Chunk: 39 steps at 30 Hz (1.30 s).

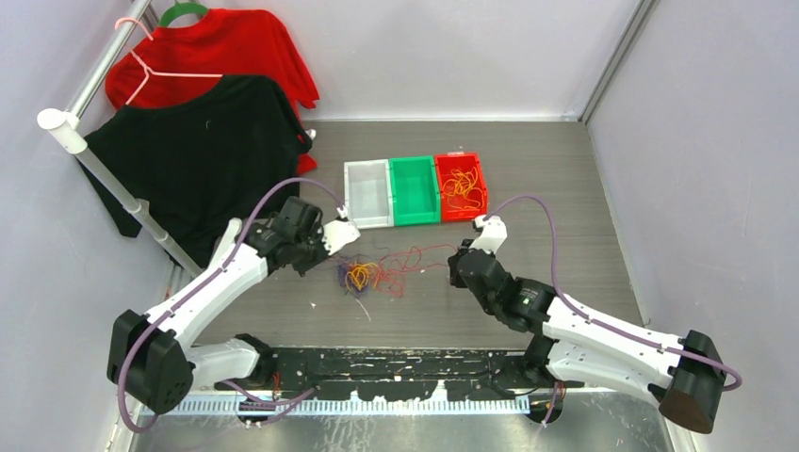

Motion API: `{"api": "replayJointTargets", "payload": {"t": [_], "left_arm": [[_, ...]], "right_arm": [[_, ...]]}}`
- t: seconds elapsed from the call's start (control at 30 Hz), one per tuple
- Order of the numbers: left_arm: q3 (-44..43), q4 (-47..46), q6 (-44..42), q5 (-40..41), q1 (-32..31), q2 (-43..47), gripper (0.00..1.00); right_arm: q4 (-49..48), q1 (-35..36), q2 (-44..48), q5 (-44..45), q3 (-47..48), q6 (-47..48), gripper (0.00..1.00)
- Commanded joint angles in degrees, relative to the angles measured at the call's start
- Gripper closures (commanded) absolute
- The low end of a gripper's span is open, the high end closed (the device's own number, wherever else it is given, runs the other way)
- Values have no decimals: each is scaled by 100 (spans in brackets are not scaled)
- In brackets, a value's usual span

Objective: Untangle the cables

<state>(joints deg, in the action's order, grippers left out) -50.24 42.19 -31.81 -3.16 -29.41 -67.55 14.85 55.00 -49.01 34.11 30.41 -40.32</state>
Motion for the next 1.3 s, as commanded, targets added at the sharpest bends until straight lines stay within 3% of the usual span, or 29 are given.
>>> {"api": "replayJointTargets", "payload": {"t": [0.0, 0.6, 1.0, 1.17, 1.23, 1.27], "left_arm": [[333, 52, -685, 537, 347, 201, 100], [1212, 238, -1390, 766, 672, 942, 100], [1808, 46, -1980, 1175, 671, 1026, 100], [1724, 178, -1849, 953, 672, 1171, 100], [1357, 532, -1587, 635, 673, 1257, 73], [1136, 849, -1519, 419, 671, 1309, 52]], "right_arm": [[356, -67, 92, 332, 529, 170, 99], [1544, -618, 968, 1024, 2908, 1428, 99], [1153, -631, 980, 2148, 4146, 2586, 99], [1173, -631, 698, 1586, 4518, 2639, 99], [1306, -636, 489, 1269, 4670, 2568, 99], [1343, -632, 415, 1130, 4730, 2544, 99]]}}
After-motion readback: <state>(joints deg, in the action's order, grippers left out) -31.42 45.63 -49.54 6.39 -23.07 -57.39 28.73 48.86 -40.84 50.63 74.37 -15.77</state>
